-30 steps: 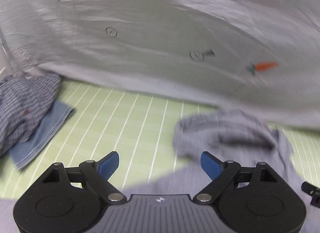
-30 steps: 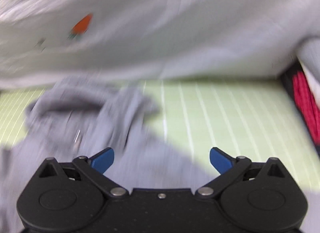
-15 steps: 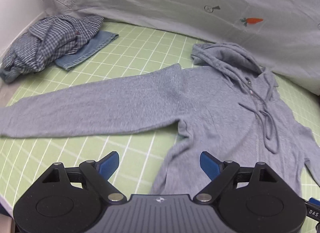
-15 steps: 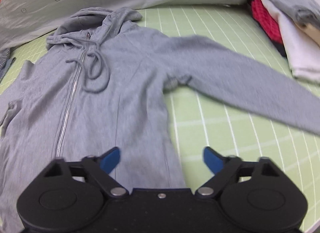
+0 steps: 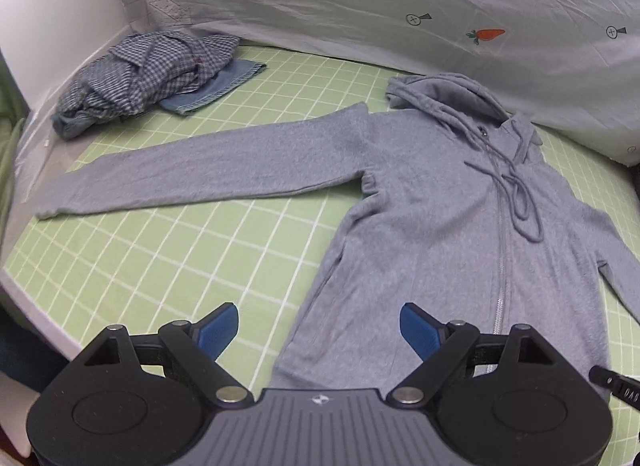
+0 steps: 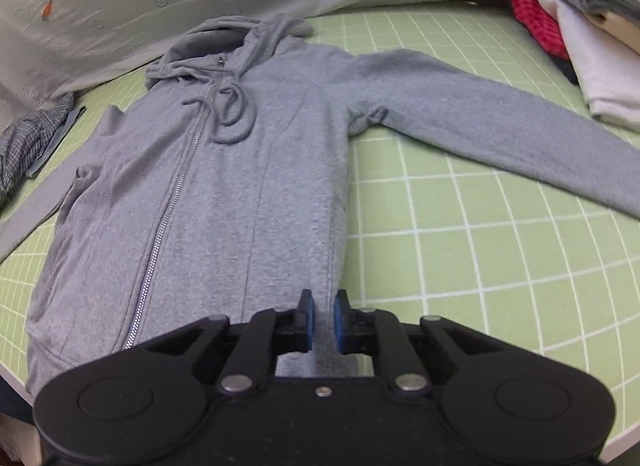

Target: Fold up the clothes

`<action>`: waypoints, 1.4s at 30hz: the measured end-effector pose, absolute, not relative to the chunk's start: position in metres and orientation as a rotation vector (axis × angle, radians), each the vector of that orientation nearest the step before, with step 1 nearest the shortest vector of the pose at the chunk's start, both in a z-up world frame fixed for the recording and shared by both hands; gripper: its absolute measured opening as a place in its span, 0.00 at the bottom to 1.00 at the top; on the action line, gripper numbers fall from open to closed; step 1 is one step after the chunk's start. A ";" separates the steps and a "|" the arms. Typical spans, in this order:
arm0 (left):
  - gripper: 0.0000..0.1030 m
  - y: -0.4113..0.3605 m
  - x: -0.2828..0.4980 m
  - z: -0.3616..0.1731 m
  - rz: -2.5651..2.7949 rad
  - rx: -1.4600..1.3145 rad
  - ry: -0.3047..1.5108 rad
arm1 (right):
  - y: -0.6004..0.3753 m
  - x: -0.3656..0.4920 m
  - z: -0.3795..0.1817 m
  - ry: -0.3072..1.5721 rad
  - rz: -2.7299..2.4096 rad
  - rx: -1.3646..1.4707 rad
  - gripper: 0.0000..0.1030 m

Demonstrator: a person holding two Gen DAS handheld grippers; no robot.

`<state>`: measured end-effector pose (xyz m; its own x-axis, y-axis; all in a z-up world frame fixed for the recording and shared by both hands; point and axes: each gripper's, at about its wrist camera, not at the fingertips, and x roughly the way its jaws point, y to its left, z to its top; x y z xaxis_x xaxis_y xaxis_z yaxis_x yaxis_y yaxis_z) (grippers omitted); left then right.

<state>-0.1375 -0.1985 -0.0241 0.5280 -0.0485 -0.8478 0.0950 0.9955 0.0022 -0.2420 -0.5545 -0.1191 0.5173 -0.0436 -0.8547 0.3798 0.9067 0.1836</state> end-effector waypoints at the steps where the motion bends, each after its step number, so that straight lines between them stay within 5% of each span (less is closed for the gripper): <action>1: 0.85 -0.196 -0.143 -0.023 -0.071 0.058 1.011 | -0.553 -0.242 -0.121 1.008 -0.262 0.356 0.11; 4: 0.86 -0.183 -0.156 -0.019 -0.021 0.082 1.009 | -0.543 -0.238 -0.122 1.015 -0.264 0.282 0.17; 13: 0.86 -0.138 -0.129 -0.022 0.009 -0.012 1.012 | -0.490 -0.235 -0.099 0.912 -0.270 0.116 0.91; 25: 0.86 0.023 -0.017 -0.036 -0.055 -0.022 1.000 | -0.354 -0.140 -0.086 0.807 -0.503 0.146 0.97; 33: 0.86 0.117 0.057 -0.043 -0.001 0.016 1.007 | -0.264 -0.039 -0.093 0.778 -0.469 0.122 0.79; 36: 0.86 0.140 0.079 -0.063 0.022 0.004 1.047 | -0.247 -0.005 -0.104 0.789 -0.411 0.078 0.54; 38: 0.86 0.154 0.092 -0.076 0.046 -0.023 1.096 | -0.245 0.003 -0.110 0.816 -0.418 0.089 0.24; 42: 0.86 0.171 0.107 -0.088 0.051 -0.019 1.129 | -0.242 0.019 -0.122 0.870 -0.432 0.112 0.10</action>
